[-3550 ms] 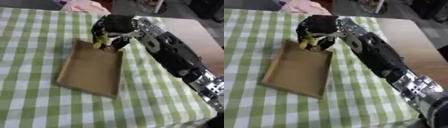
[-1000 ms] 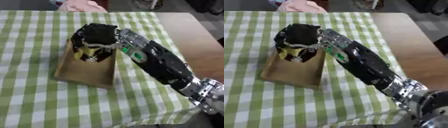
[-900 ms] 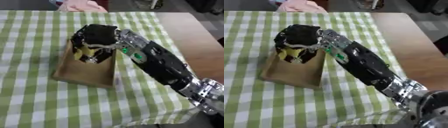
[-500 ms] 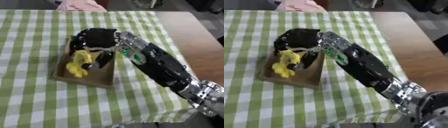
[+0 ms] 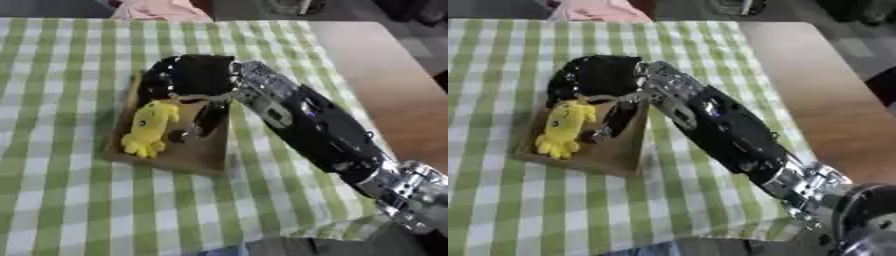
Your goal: Pick up objects on the table and place them in the box.
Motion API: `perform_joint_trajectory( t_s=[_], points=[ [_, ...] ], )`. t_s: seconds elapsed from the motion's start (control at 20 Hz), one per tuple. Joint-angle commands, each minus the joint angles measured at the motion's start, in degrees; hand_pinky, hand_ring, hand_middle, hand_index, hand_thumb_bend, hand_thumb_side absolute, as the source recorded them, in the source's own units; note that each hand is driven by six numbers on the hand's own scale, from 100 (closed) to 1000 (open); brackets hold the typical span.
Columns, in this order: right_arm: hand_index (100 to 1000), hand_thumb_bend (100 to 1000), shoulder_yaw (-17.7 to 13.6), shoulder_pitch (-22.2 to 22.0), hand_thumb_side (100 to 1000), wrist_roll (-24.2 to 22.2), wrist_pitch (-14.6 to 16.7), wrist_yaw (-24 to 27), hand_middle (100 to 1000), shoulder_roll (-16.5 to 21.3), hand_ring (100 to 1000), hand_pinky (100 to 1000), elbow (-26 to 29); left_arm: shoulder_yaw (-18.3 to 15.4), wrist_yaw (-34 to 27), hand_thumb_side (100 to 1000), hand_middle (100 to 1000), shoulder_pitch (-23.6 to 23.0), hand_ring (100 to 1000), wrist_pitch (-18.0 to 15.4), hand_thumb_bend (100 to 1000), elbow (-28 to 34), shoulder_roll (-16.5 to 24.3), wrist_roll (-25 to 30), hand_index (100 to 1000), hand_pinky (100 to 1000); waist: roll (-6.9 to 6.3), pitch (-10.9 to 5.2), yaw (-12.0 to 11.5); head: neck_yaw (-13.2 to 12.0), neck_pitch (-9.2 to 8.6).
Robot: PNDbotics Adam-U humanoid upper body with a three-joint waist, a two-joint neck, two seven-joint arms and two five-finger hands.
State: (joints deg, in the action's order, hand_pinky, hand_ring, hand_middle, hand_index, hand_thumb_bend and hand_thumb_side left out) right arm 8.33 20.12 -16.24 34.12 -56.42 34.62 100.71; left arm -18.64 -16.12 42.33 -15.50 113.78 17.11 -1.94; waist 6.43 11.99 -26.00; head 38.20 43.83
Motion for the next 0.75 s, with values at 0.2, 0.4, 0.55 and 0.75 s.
perform_joint_trajectory(
  t_s=[0.2, 0.4, 0.55, 0.75],
  points=[
    [854, 307, -2.8, 0.0, 403, 2.5, -2.0, 2.3, 768, 2.2, 833, 816, 4.5, -0.4, 0.1, 417, 747, 0.4, 746, -0.1, 173, 0.8, 1.8, 0.1, 615, 682, -0.59, -0.73, 0.3, 0.0, 0.28],
    [855, 288, -4.3, -0.6, 402, 3.2, -3.9, 5.5, 771, 3.4, 834, 817, 8.1, -0.6, 0.2, 412, 746, 0.4, 745, -0.4, 178, 0.8, 1.9, -0.1, 616, 681, -0.75, -0.62, 0.4, 0.0, 0.28],
    [850, 173, -6.3, -1.4, 558, 5.4, -6.3, 9.1, 763, 4.7, 818, 805, 12.0, -0.7, 0.2, 411, 746, 0.3, 746, -0.5, 179, 0.8, 2.1, -0.2, 616, 681, -0.9, -0.54, 0.8, 0.0, 0.28],
    [843, 100, -8.5, -0.7, 756, 11.7, -11.6, 18.6, 757, 6.5, 790, 781, 13.8, -0.9, 0.4, 412, 748, 0.0, 747, -0.5, 180, 0.8, 2.2, -0.5, 616, 682, -1.15, -0.55, 1.2, -0.3, 0.28]
  ],
)
